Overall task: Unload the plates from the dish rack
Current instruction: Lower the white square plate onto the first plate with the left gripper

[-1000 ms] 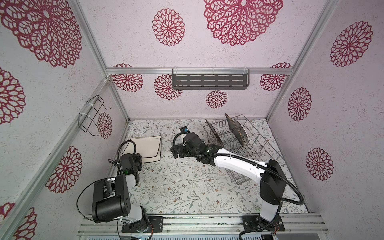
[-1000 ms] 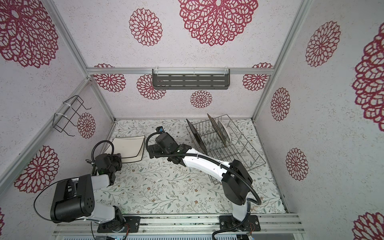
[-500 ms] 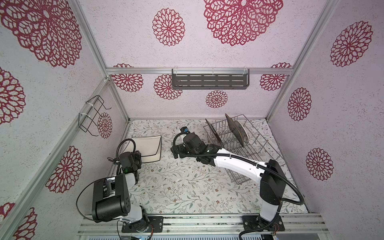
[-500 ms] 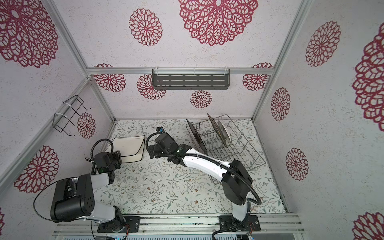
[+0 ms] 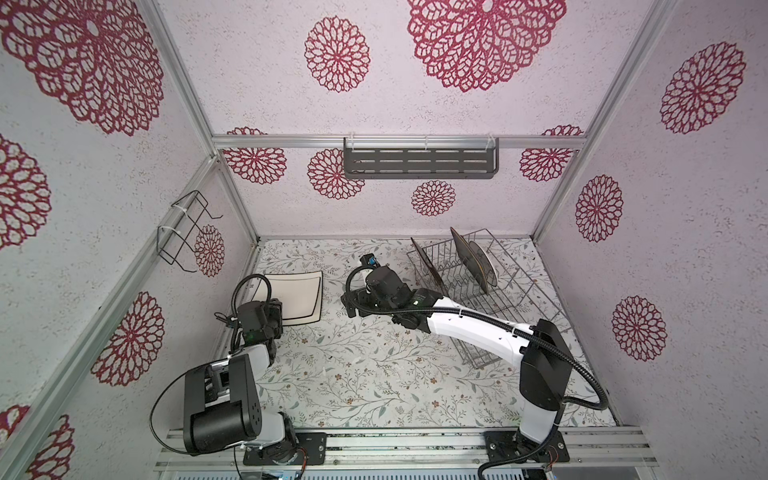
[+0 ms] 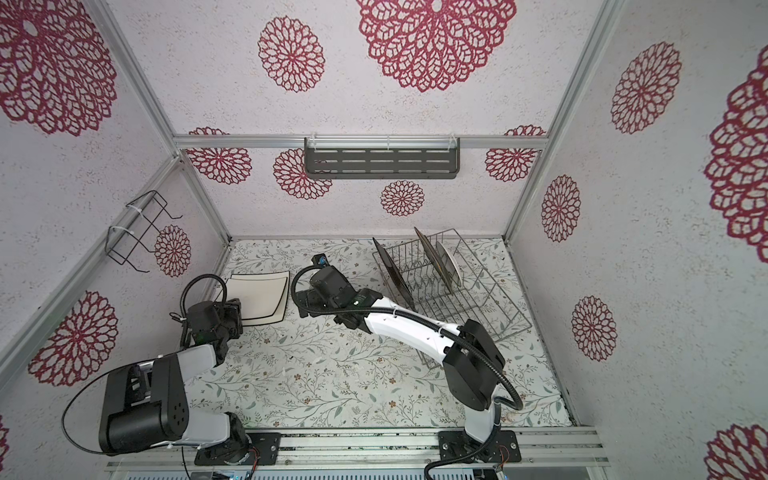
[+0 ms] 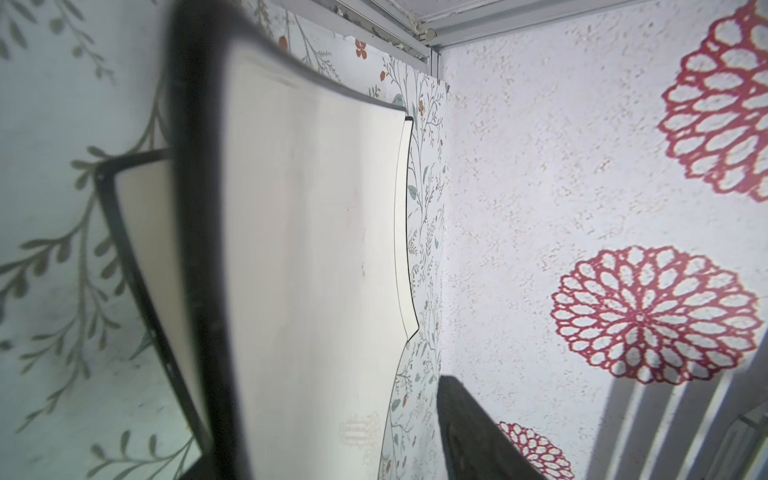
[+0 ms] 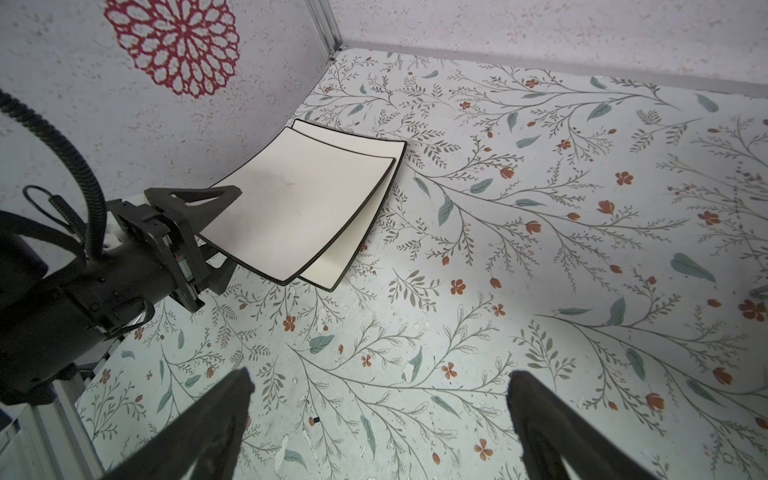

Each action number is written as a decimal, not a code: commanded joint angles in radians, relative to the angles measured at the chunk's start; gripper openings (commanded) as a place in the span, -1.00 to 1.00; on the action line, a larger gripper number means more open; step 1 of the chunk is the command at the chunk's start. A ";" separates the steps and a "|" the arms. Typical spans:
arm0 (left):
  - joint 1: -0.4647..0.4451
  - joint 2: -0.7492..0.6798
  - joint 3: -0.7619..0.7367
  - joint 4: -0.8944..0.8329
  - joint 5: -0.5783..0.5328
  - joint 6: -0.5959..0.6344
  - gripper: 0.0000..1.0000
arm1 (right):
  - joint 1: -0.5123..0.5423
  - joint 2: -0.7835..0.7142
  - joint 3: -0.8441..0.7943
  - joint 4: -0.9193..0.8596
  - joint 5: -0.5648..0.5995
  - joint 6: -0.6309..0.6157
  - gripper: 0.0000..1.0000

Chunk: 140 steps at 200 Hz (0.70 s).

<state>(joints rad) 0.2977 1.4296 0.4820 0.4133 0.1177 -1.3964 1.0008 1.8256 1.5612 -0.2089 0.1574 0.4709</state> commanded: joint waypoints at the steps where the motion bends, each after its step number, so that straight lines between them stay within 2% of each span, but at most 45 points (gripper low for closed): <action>1: 0.006 -0.040 0.062 -0.035 0.006 0.049 0.36 | 0.009 -0.028 0.005 0.000 0.033 -0.004 0.98; 34: 0.006 -0.024 0.108 -0.171 -0.003 0.064 0.46 | 0.014 -0.034 -0.001 -0.001 0.039 -0.001 0.98; 71: 0.001 -0.039 0.117 -0.219 0.009 0.075 0.55 | 0.019 -0.038 -0.013 0.012 0.044 0.008 0.98; 106: -0.015 -0.081 0.150 -0.341 -0.039 0.118 0.69 | 0.021 -0.033 -0.013 0.021 0.037 0.011 0.98; 140: -0.018 -0.060 0.181 -0.403 -0.013 0.147 0.72 | 0.022 -0.036 -0.015 0.019 0.038 0.009 0.98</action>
<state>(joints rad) 0.2878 1.3808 0.6178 0.0441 0.0978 -1.2980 1.0180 1.8256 1.5459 -0.2073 0.1726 0.4721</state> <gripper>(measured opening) 0.857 0.990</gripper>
